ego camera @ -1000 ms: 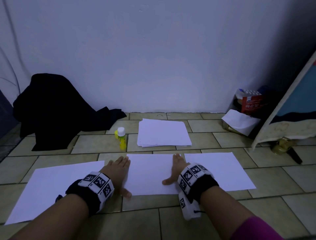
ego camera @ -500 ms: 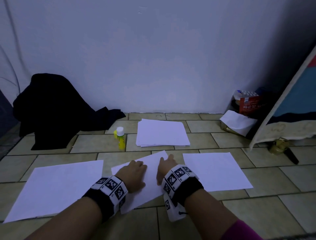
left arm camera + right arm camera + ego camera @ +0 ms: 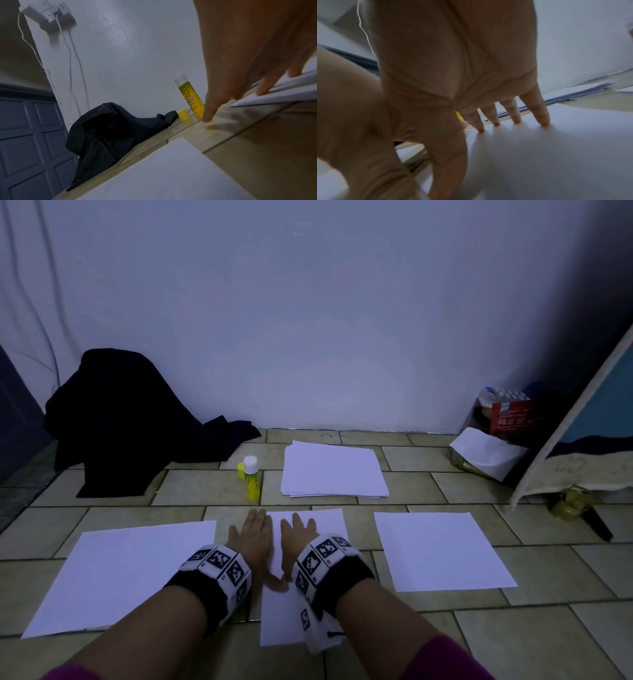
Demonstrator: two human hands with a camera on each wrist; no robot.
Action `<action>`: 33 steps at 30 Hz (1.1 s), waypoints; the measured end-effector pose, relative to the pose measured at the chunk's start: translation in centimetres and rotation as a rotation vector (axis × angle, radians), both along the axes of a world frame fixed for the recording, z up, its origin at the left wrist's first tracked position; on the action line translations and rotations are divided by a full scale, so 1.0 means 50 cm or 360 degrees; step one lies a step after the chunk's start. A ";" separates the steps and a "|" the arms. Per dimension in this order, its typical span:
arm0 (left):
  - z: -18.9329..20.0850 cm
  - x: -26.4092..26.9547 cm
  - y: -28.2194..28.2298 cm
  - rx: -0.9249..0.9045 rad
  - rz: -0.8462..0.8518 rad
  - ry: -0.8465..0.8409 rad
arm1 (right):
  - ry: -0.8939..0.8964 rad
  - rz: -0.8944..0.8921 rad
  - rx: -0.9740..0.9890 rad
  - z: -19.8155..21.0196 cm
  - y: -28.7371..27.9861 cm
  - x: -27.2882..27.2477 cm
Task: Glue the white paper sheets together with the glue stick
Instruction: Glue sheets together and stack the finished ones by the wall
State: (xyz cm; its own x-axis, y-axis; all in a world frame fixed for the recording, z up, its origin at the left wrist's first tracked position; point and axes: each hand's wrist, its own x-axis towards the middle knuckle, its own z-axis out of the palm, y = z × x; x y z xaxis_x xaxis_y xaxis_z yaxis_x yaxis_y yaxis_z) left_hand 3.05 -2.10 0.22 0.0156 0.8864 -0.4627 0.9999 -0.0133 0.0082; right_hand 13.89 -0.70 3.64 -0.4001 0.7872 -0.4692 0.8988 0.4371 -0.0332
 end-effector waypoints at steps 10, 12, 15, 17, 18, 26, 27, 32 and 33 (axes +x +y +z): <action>-0.004 -0.010 0.006 0.0019 -0.0087 0.0198 | 0.0123 0.0228 -0.0288 -0.010 0.038 0.008; 0.001 -0.005 0.007 0.0026 -0.0088 0.0232 | 0.0106 0.0172 -0.0268 -0.019 0.051 0.026; 0.003 -0.004 0.007 0.0035 -0.0062 0.0201 | 0.0134 -0.0027 -0.0243 -0.027 0.065 0.067; 0.003 -0.007 0.007 0.0036 -0.0062 0.0186 | 0.0167 -0.0146 -0.0247 -0.027 0.076 0.101; 0.003 -0.009 0.008 0.0036 -0.0057 0.0172 | 0.0174 -0.0203 -0.0247 -0.023 0.079 0.116; 0.034 -0.013 0.017 0.0131 -0.0046 0.0136 | 0.0127 -0.0454 -0.0008 -0.021 0.078 0.115; 0.041 -0.004 0.018 0.0174 -0.0060 0.0196 | 0.0099 -0.0441 0.0074 -0.017 0.071 0.106; 0.052 0.020 0.003 0.0290 -0.0089 0.0285 | 0.0100 -0.0412 0.0152 -0.013 0.048 0.065; 0.045 0.017 0.002 0.0288 -0.0109 0.0134 | 0.0100 -0.0400 0.0114 -0.009 0.041 0.057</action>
